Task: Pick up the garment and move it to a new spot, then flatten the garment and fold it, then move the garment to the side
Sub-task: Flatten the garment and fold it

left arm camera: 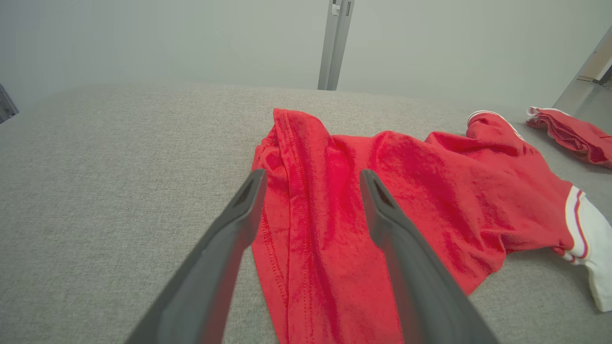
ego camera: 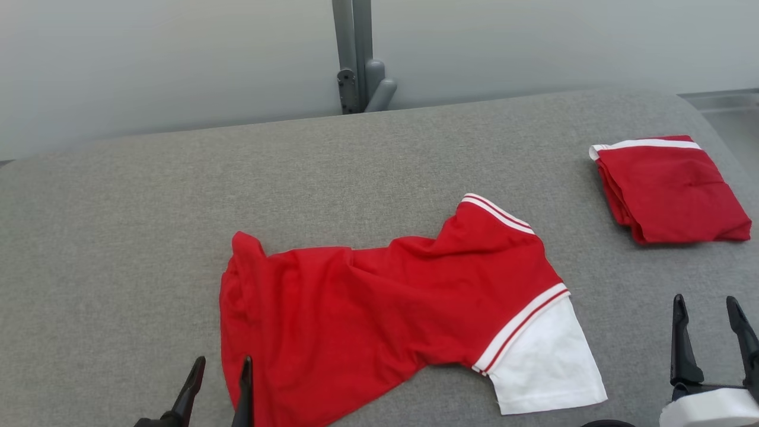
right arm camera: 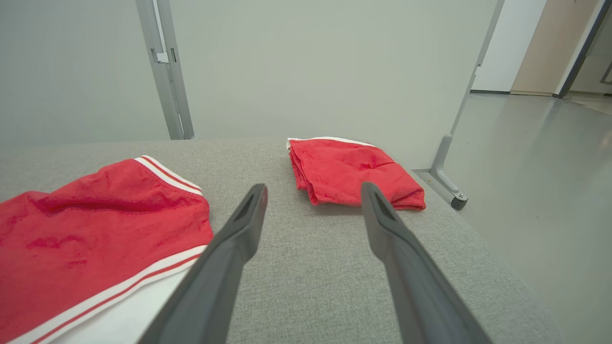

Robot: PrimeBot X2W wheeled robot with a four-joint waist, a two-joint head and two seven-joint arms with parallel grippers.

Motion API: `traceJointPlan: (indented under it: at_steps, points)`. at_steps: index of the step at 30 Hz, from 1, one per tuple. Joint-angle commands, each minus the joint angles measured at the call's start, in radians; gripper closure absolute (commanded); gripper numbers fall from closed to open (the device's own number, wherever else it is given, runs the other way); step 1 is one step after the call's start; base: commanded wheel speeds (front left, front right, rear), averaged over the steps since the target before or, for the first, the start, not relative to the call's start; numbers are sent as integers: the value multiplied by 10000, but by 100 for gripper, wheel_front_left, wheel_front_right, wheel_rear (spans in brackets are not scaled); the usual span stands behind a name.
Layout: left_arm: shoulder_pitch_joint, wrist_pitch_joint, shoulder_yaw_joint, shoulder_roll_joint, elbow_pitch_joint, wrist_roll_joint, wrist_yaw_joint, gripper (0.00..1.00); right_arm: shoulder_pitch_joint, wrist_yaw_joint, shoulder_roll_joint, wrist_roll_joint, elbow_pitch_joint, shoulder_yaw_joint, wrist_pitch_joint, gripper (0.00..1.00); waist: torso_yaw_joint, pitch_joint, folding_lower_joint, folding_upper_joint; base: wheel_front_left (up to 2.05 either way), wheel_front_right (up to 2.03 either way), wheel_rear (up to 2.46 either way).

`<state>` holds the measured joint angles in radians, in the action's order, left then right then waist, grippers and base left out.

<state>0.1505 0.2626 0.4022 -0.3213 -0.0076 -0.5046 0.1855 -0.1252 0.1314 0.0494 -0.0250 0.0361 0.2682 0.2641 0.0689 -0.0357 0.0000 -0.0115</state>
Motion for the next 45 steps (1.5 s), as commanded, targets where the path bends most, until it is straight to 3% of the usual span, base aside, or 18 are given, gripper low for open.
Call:
traceJointPlan:
  at_steps: [1,14,19,33,38,40,45]
  points:
    - [402,20,-349,172,225,284,-407,0,-257,-15,31,103,197,29,0,0,-652,485,0,115,0,0,0]
    - [1064,14,-2708,1560,1161,1560,-2247,0,-391,-15,31,300,805,-572,0,0,-767,670,0,115,0,0,0]
    - [908,13,-3203,1989,1298,1966,-2676,0,-345,-15,28,356,855,-782,0,0,-774,660,0,115,0,0,0]
    - [757,15,-3658,2543,1401,2476,-3100,0,-257,-15,30,253,943,-1241,0,0,-731,647,0,115,0,0,0]
    - [852,-1,-3478,2612,1701,2412,-3136,0,-292,-11,3,-734,1385,-1664,0,0,-665,657,0,115,0,0,0]
    - [873,-423,-3234,2605,1772,2347,-3143,0,-414,-12,202,-889,1857,-2077,-50,0,-656,667,0,115,0,0,0]
    - [835,-2179,-2862,2597,1801,2052,-3003,0,-159,-11,1012,-1406,2648,-3367,-1671,0,-490,561,0,115,0,0,0]
